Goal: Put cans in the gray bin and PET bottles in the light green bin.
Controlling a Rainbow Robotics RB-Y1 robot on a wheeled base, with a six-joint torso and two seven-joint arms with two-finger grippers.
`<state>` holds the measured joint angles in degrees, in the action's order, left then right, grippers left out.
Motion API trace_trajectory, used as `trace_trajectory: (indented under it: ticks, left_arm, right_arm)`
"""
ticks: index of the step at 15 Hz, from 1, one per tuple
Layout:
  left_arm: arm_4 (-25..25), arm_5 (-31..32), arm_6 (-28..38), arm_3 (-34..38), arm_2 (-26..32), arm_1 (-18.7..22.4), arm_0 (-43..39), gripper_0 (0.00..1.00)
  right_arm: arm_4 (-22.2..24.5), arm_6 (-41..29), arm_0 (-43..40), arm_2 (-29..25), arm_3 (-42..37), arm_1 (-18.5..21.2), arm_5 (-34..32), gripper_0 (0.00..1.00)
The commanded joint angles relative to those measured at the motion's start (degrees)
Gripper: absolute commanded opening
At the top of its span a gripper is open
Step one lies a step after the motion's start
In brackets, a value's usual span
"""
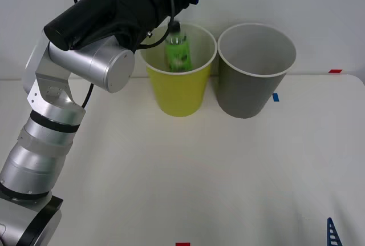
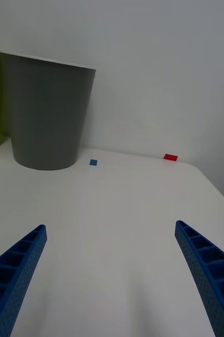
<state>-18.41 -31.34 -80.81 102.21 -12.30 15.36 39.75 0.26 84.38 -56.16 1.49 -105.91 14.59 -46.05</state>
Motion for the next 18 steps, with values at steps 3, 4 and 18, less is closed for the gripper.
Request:
trace_trajectory:
  ticks: [3,4,18]
  left_arm:
    - [-5.0,2.7,0.0,1.5,0.0,2.0,-0.1,1.00]
    - [-5.1,2.7,0.0,3.4,-0.1,3.6,-1.0,1.00]
    - [-4.7,14.6,-0.4,36.9,3.1,12.6,-55.2,1.00]
  right_arm:
    - [0.0,0.0,0.0,0.0,0.0,0.0,0.0,0.85]
    - [0.0,0.0,0.0,0.0,0.0,0.0,0.0,0.85]
    - [0.0,0.0,0.0,0.0,0.0,0.0,0.0,0.84]
